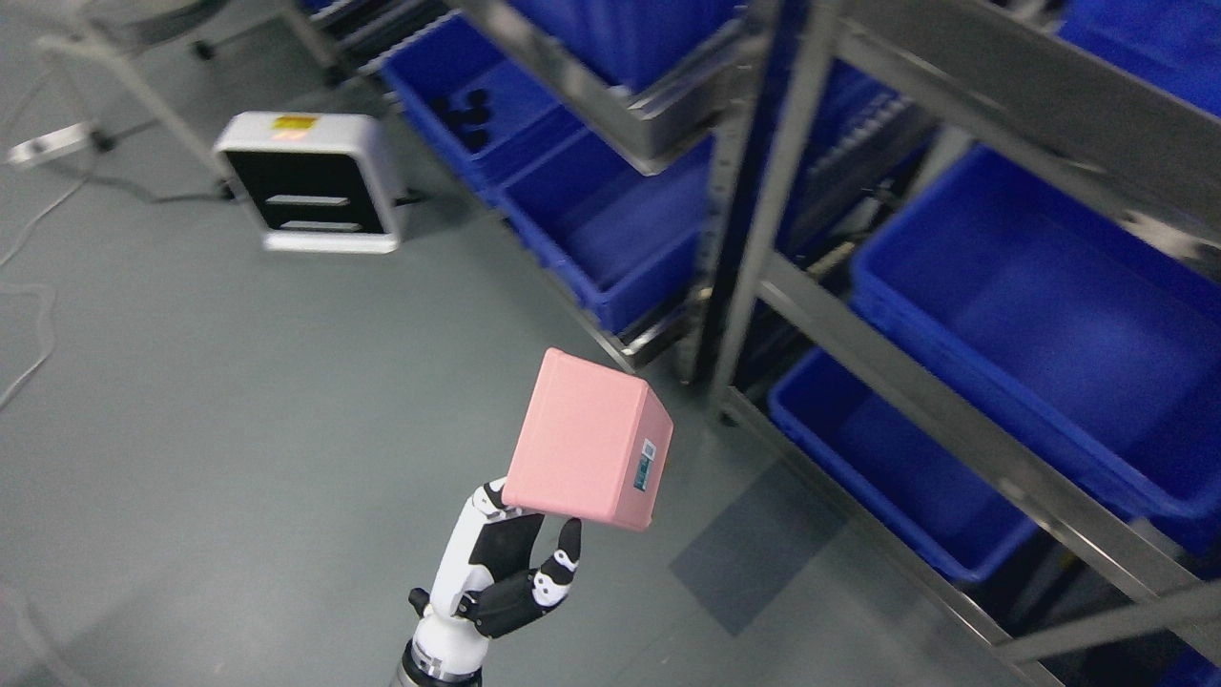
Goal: Place storage box into left shelf container
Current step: 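Hold the pink box in the left hand while turning toward another rack, then lower the pink box into the lower blue bin with the left hand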
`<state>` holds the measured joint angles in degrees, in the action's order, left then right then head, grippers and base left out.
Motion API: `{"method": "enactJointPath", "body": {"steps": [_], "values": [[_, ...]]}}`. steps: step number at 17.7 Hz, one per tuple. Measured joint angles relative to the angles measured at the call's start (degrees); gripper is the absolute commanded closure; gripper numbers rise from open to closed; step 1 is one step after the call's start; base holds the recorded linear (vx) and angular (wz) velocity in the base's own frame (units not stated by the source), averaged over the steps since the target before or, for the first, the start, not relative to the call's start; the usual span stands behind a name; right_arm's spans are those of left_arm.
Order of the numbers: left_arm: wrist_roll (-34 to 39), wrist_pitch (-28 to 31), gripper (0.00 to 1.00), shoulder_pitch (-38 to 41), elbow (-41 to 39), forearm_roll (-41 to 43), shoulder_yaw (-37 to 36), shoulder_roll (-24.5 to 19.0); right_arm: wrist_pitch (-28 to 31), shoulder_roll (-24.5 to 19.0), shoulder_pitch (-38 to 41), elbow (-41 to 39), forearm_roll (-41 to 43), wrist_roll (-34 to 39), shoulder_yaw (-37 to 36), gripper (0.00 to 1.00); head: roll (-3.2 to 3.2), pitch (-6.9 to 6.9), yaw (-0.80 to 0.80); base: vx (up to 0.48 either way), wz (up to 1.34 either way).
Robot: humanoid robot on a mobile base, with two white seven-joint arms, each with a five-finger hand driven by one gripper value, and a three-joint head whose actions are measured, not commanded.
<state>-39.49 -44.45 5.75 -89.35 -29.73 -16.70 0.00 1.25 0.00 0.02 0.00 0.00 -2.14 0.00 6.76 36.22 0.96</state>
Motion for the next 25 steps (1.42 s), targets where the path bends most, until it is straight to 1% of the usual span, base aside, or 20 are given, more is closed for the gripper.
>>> {"method": "enactJointPath", "body": {"steps": [7, 11, 14, 17, 20, 22, 25], "values": [[-1.8, -0.5, 0.98, 1.7, 2.7, 0.0, -1.7, 0.0, 0.0, 0.0, 0.0, 0.0, 0.0, -0.3, 0.0, 0.0, 0.0, 0.0, 0.0, 0.268, -1.28], [-6.1, -0.5, 0.98, 0.3, 4.2, 0.3, 0.1, 0.0, 0.0, 0.0, 0.0, 0.0, 0.0, -0.3, 0.0, 0.0, 0.0, -0.01, 0.0, 0.204, -0.85], [-8.7, -0.5, 0.98, -3.7, 6.4, 1.1, 3.4, -1.4, 0.0, 0.0, 0.0, 0.0, 0.0, -0.3, 0.0, 0.0, 0.0, -0.01, 0.0, 0.165, -0.48], [-11.3, -0.5, 0.98, -8.5, 9.3, 1.7, 6.8, -4.0, 0.0, 0.0, 0.0, 0.0, 0.0, -0.3, 0.0, 0.0, 0.0, -0.01, 0.0, 0.135, -0.23], [-12.3, -0.5, 0.97, -12.5, 12.2, 2.9, 9.2, -6.6, 0.0, 0.0, 0.0, 0.0, 0.0, -0.3, 0.0, 0.0, 0.0, -0.01, 0.0, 0.083, -0.19], [-13.2, -0.5, 0.97, -15.7, 14.8, 5.9, 10.6, -8.4, 0.0, 0.0, 0.0, 0.0, 0.0, -0.3, 0.0, 0.0, 0.0, -0.02, 0.0, 0.071, -0.11], [-14.1, -0.5, 0.96, -20.8, 18.9, 13.6, 12.3, -10.0, 0.0, 0.0, 0.0, 0.0, 0.0, -0.3, 0.0, 0.0, 0.0, -0.02, 0.0, 0.048, -0.06]]}}
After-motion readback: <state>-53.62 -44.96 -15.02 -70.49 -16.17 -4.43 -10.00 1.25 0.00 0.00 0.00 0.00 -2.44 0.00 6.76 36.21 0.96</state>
